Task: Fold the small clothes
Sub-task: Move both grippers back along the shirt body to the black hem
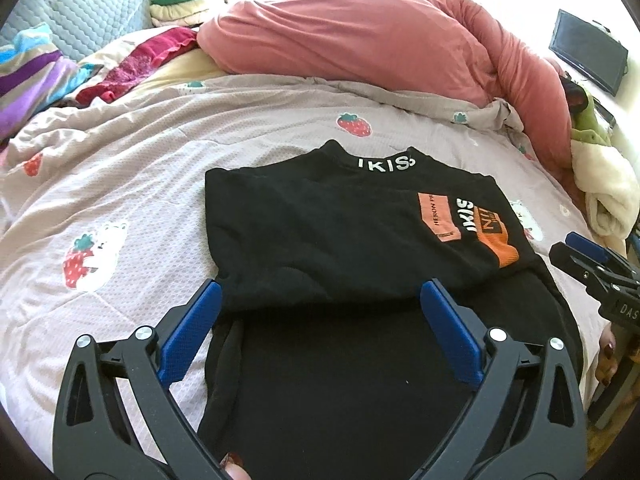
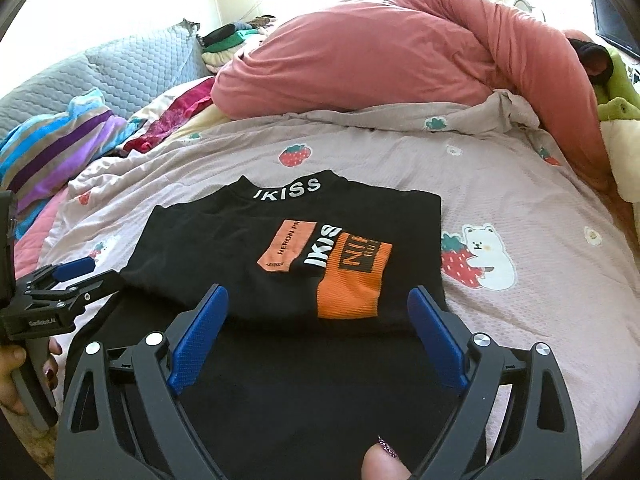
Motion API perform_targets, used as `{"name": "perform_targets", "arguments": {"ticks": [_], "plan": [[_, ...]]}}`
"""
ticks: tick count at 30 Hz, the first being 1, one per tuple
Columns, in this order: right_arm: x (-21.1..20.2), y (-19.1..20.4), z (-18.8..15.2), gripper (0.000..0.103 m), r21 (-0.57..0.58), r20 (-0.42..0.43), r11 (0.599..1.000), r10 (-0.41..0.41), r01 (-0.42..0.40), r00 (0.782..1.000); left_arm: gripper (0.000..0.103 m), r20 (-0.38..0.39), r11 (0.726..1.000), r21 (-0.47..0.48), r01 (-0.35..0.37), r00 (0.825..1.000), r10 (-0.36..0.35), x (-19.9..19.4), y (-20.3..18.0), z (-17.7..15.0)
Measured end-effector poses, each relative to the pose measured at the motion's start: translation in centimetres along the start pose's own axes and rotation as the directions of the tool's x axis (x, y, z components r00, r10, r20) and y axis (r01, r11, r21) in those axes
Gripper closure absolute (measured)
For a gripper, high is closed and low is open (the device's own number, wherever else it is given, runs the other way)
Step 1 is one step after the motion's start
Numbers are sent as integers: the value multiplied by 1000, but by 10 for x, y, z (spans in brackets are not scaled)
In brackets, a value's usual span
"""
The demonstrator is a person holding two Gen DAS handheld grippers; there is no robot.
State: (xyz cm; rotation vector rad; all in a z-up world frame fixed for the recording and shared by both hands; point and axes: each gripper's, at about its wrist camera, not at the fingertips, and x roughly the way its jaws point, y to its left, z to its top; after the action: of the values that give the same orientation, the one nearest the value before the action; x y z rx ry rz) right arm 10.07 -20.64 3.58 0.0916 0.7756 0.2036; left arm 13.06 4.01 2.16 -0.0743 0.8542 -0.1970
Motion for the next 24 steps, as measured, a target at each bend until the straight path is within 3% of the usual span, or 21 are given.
{"name": "perform_targets", "arguments": {"ticks": [24], "plan": [[-38,-10,-20,12,-13,23,1000,5,-4,1000,10,30,998,1,-69,997,69,-44,-6,-31]]}}
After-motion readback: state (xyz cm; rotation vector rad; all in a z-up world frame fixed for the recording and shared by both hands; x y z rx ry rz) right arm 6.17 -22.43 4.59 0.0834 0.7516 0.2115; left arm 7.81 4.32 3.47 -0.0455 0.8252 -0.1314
